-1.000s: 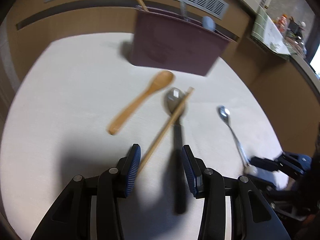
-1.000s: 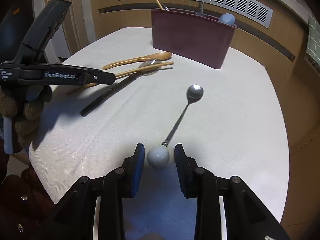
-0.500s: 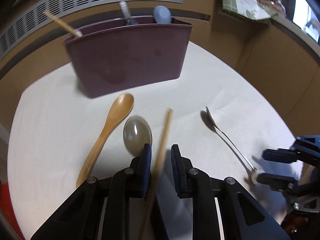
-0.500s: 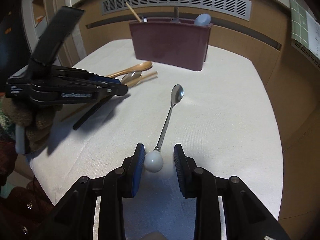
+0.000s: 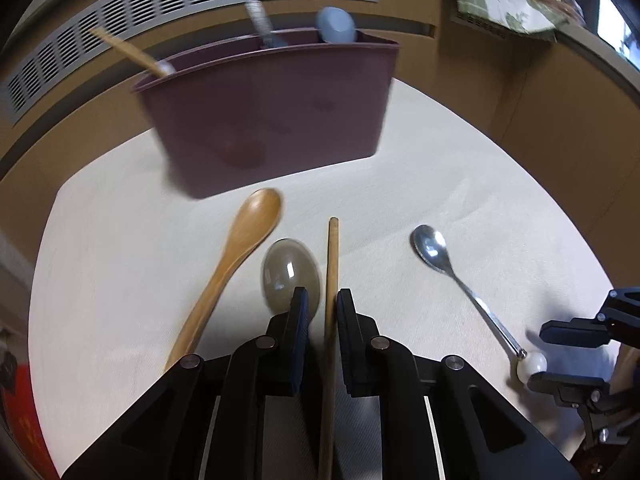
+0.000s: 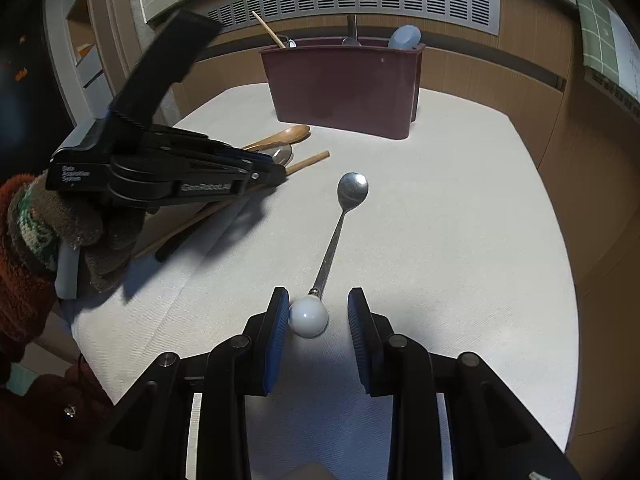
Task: Organize utensils
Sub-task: 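Lift the chopstick with the left gripper while the right gripper lifts the white-handled spoon, then carry the chopstick over the holder with the left gripper while the right gripper carries the spoon there, then open the left gripper to drop the chopstick while the right gripper drops the spoon into the holder, then grasp the large grey plastic spoon by its handle with the right gripper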
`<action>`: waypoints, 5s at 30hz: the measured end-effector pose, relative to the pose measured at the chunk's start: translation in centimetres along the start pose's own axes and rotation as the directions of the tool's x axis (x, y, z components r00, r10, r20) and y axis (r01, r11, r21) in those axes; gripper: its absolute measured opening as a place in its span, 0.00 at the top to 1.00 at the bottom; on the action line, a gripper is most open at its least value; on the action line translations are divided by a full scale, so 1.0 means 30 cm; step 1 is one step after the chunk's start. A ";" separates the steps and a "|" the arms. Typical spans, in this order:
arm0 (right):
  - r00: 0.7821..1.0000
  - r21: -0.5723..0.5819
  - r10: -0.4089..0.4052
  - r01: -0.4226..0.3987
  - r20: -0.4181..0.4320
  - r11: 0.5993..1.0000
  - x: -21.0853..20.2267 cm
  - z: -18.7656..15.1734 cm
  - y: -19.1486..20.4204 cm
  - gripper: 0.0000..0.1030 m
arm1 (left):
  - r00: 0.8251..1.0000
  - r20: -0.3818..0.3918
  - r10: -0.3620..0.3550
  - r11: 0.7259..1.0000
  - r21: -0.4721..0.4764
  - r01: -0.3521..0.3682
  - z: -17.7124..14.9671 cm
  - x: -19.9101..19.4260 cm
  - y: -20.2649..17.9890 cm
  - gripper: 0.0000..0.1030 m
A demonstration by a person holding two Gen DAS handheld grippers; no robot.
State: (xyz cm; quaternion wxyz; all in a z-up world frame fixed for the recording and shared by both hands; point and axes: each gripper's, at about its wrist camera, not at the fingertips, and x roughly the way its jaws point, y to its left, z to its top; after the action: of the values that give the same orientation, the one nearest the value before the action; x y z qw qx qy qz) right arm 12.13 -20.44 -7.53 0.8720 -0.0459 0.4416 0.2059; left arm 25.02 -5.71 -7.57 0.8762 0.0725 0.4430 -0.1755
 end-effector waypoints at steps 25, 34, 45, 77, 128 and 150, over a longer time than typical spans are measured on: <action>0.942 -0.053 -0.167 0.190 0.292 0.980 -0.193 0.164 -0.006 0.81 | 0.993 0.047 -0.110 0.966 -0.228 0.118 -0.155 -0.125 0.092 0.81; 0.929 0.085 -0.108 0.083 0.354 0.993 -0.265 0.265 -0.121 0.81 | 0.993 -0.003 -0.119 0.985 -0.123 0.118 -0.048 -0.045 0.029 0.83; 0.919 0.108 -0.111 0.075 0.379 0.991 -0.278 0.259 -0.157 0.81 | 0.990 -0.125 -0.057 0.998 -0.039 0.052 0.089 0.083 0.001 0.89; 0.930 0.087 -0.049 0.019 0.365 0.996 -0.288 0.311 -0.134 0.81 | 0.848 0.524 -0.073 0.915 -0.303 0.266 0.081 -0.509 0.158 0.95; 0.998 0.074 -0.038 0.034 0.054 0.997 0.113 0.408 0.025 0.71 | 0.912 0.206 0.356 0.820 -0.537 -0.198 -0.214 -0.346 0.415 0.63; 0.981 -0.070 -0.149 0.142 -0.123 0.987 0.400 0.415 0.289 0.69 | 0.945 0.137 0.299 0.830 -0.527 -0.186 -0.294 -0.327 0.423 0.62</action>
State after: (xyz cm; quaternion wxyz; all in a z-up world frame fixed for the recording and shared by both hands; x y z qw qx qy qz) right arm 24.31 -5.47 -8.59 0.8529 -0.1179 0.4856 0.1516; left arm 17.75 10.95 -5.35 0.9217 -0.1236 0.3638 0.0534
